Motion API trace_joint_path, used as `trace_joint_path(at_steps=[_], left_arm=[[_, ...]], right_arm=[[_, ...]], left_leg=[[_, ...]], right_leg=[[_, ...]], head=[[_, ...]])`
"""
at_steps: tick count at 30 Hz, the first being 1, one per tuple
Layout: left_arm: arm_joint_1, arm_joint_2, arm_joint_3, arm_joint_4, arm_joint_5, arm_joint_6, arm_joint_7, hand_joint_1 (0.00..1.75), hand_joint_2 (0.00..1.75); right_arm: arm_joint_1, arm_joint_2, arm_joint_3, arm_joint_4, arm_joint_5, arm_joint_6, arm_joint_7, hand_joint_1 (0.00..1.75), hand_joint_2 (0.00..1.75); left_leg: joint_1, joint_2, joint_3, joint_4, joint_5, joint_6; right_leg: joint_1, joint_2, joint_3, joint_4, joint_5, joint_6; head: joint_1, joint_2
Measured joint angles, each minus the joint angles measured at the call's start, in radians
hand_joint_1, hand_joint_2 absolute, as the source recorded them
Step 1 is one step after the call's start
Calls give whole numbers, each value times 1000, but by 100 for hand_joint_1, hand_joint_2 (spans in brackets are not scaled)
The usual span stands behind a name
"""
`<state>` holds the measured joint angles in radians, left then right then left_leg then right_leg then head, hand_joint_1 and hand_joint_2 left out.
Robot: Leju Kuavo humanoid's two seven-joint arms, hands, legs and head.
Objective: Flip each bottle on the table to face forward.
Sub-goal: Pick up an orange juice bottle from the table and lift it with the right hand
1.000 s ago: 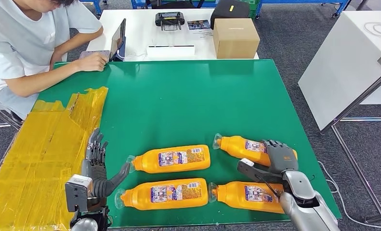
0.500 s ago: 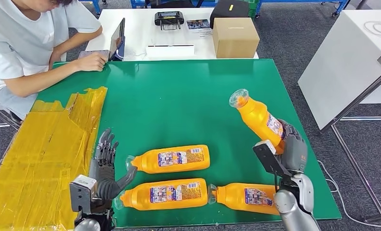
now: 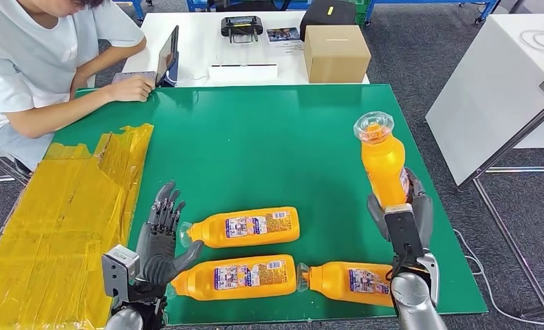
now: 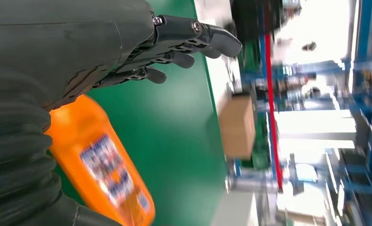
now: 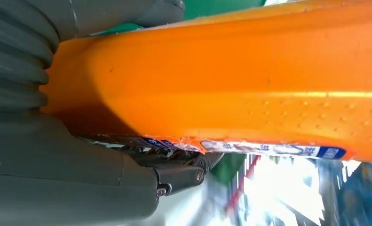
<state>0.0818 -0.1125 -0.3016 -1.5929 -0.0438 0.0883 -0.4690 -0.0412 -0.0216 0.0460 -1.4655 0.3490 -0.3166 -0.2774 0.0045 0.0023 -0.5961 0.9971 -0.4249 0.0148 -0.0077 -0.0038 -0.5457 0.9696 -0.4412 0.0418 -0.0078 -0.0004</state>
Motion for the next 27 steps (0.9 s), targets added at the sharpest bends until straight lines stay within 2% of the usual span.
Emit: trace_joint_path(at_steps=[4, 8, 15, 27], left_arm=[[-48, 13, -34, 10, 21, -54, 12, 0, 175], [-102, 23, -76, 21, 21, -71, 18, 0, 175], [-165, 38, -122, 31, 20, -74, 23, 0, 175], [-185, 53, -144, 39, 20, -76, 24, 0, 175]], right_arm=[[-13, 29, 75, 7, -142, 210, -34, 175, 175], [-56, 68, 182, 43, -193, 309, -59, 175, 175], [-114, 112, 339, 102, -212, 345, -69, 175, 175], [-145, 124, 404, 153, -221, 357, -68, 175, 175]], left_leg=[[0, 0, 0, 0, 0, 0], [0, 0, 0, 0, 1, 0], [0, 0, -1, 0, 1, 0], [0, 0, -1, 0, 1, 0]], right_leg=[[0, 0, 0, 0, 0, 0], [0, 0, 0, 0, 0, 0], [0, 0, 0, 0, 0, 0], [0, 0, -1, 0, 0, 0]], head=[[0, 0], [0, 0], [0, 0], [0, 0]])
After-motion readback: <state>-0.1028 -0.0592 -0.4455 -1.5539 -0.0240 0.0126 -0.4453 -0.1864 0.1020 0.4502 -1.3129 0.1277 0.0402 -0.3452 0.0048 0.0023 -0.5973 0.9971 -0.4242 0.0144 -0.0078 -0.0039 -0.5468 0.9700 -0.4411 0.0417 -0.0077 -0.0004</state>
